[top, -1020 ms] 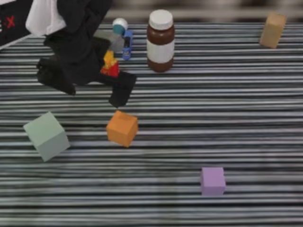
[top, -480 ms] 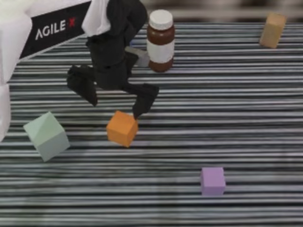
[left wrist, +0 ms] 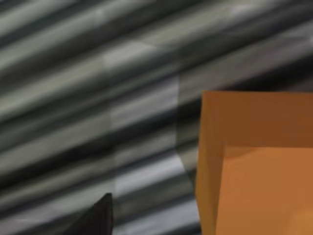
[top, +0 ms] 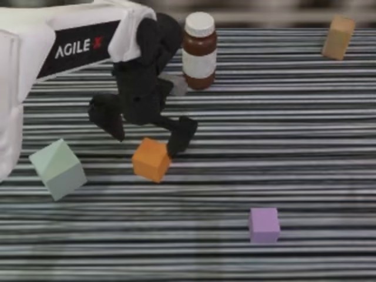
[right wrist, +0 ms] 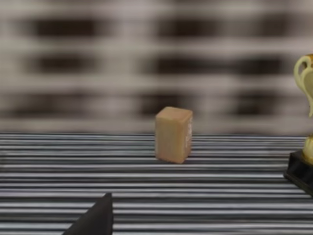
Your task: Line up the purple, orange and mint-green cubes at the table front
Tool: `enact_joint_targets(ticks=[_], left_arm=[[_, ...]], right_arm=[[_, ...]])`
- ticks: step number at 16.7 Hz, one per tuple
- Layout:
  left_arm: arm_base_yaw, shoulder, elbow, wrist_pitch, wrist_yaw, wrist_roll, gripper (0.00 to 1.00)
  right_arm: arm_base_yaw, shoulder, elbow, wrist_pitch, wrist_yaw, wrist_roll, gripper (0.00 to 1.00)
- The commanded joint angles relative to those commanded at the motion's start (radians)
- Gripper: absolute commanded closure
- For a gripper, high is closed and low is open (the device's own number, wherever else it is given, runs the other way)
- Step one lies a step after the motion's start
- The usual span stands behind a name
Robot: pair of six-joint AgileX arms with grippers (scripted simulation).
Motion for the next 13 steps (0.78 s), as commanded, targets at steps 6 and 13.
enact_joint_targets(ticks=[6, 13], left_arm=[[-0.001, 0.072, -0.110, 0.182, 0.001, 0.000, 0.00], [-0.001, 0.072, -0.111, 0.183, 0.001, 0.000, 0.30]], right_arm=[[0.000, 0.000, 0.000, 0.000, 0.000, 0.000, 0.00], [0.000, 0.000, 0.000, 0.000, 0.000, 0.000, 0.00]])
